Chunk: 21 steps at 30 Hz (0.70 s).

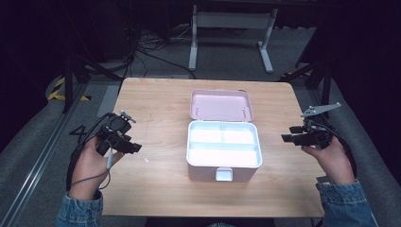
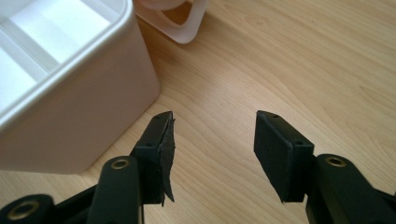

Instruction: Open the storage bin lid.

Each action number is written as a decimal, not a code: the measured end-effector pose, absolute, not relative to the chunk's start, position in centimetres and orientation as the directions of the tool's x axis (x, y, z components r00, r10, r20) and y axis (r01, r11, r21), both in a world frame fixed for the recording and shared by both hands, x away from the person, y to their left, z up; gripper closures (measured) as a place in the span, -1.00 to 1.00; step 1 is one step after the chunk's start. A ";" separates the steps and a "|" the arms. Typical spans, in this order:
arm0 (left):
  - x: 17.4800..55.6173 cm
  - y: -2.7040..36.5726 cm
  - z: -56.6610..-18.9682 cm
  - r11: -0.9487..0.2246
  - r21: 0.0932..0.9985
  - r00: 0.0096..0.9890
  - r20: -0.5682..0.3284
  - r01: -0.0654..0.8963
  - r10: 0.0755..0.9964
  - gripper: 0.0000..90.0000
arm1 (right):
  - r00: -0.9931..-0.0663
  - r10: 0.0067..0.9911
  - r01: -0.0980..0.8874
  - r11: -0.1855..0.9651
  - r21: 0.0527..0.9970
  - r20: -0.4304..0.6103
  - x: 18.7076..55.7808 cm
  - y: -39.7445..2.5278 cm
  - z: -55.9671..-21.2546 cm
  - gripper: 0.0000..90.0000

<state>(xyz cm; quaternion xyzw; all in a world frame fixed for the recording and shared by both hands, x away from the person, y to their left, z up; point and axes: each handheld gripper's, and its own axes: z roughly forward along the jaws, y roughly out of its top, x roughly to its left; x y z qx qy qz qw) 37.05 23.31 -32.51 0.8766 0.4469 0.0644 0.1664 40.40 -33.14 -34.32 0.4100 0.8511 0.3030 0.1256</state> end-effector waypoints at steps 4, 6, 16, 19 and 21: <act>36.9 24.0 -33.4 -0.551 0.326 0.596 -0.049 0.768 0.802 0.05 | -0.626 0.780 0.638 0.495 0.589 0.023 40.5 -33.6 -34.8 0.06; 36.8 24.2 -33.8 -0.545 0.317 0.588 -0.050 0.776 0.808 0.03 | -0.621 0.784 0.646 0.495 0.582 0.023 40.5 -33.8 -35.0 0.04; 38.1 24.7 -36.8 -0.560 0.198 0.569 0.013 0.805 0.822 -0.02 | -0.591 0.806 0.691 0.494 0.529 0.019 40.7 -35.3 -36.6 -0.01; 38.3 24.6 -37.0 -0.568 0.195 0.577 0.008 0.800 0.816 -0.03 | -0.588 0.808 0.698 0.495 0.518 0.020 40.7 -35.5 -36.9 -0.02; 38.3 24.5 -37.0 -0.574 0.202 0.587 -0.006 0.793 0.809 -0.05 | -0.584 0.811 0.704 0.491 0.513 0.026 40.8 -35.7 -37.1 -0.03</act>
